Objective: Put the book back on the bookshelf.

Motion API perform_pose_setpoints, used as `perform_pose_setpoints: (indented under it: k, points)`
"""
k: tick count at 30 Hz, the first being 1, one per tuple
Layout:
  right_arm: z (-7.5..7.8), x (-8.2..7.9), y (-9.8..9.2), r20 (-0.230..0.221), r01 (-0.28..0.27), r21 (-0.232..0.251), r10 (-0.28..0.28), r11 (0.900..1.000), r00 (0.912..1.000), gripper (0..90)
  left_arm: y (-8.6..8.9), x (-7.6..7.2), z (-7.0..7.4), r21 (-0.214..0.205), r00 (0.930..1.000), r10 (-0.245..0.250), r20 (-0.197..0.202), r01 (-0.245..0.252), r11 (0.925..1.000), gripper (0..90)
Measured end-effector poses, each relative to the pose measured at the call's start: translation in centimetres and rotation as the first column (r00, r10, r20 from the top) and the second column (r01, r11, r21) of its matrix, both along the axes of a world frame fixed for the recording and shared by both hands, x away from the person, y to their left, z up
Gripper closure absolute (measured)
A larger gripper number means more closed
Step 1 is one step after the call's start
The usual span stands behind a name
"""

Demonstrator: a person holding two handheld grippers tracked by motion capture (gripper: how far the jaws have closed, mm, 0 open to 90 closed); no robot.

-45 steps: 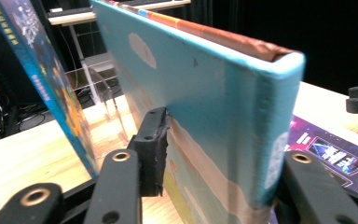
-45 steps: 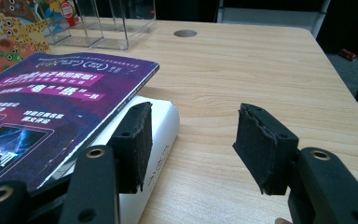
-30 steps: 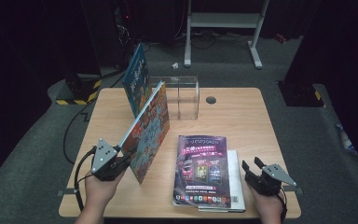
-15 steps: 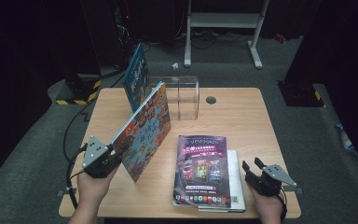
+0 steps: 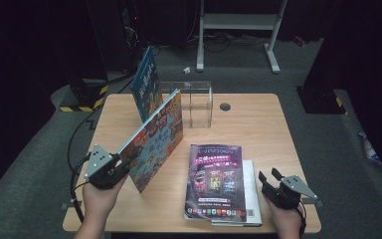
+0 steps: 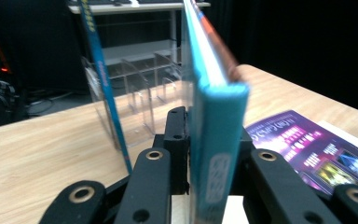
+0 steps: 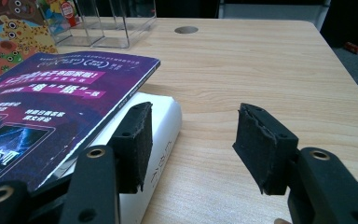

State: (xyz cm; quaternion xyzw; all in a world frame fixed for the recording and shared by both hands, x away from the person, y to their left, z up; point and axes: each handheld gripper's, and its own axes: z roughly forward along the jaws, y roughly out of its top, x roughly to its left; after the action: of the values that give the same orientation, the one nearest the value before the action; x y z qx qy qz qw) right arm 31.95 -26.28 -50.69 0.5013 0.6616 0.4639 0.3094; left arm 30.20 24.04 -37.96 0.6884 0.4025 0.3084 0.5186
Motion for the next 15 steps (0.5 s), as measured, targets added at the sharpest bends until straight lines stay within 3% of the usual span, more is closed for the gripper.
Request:
perform_pose_setpoints:
  k: [9,13,15]
  points:
    - [-0.11,-0.02,0.10,-0.001,0.000,-0.001,0.000,1.0000,1.0000,45.5,-0.01,0.50,0.31,-0.010,0.9999,-0.009,-0.007,0.009,0.9999,72.7]
    - [-0.10,-0.03,0.09,-0.001,0.002,-0.001,-0.002,1.0000,1.0000,45.5,-0.33,0.57,0.35,0.010,0.9998,0.012,0.018,-0.012,0.9999,69.4]
    - [-0.14,0.00,0.01,-0.002,-0.001,-0.003,0.001,1.0000,1.0000,45.5,-0.28,0.81,0.57,-0.017,0.9998,0.006,0.017,-0.005,0.9998,69.6]
